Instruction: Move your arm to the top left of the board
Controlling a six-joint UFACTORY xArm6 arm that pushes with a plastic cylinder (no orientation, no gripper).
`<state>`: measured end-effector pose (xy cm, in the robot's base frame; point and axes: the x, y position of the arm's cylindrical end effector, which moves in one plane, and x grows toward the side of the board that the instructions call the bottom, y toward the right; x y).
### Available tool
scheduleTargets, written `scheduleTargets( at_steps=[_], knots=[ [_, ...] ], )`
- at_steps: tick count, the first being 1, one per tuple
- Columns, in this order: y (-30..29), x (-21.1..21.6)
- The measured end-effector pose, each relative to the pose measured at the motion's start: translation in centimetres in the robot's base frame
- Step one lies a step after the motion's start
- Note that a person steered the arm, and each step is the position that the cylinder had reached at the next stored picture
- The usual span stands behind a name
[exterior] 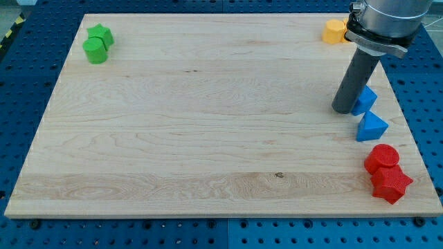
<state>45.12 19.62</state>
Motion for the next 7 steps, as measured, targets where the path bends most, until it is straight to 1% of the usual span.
scheduleTargets(
  at_steps=[3,4,5,6,7],
  knots=[
    [0.7,0.0],
    [0.1,-0.9],
    [-5.0,-3.0],
    [-12.0,-4.5],
    [-19.4,-4.8]
  ],
)
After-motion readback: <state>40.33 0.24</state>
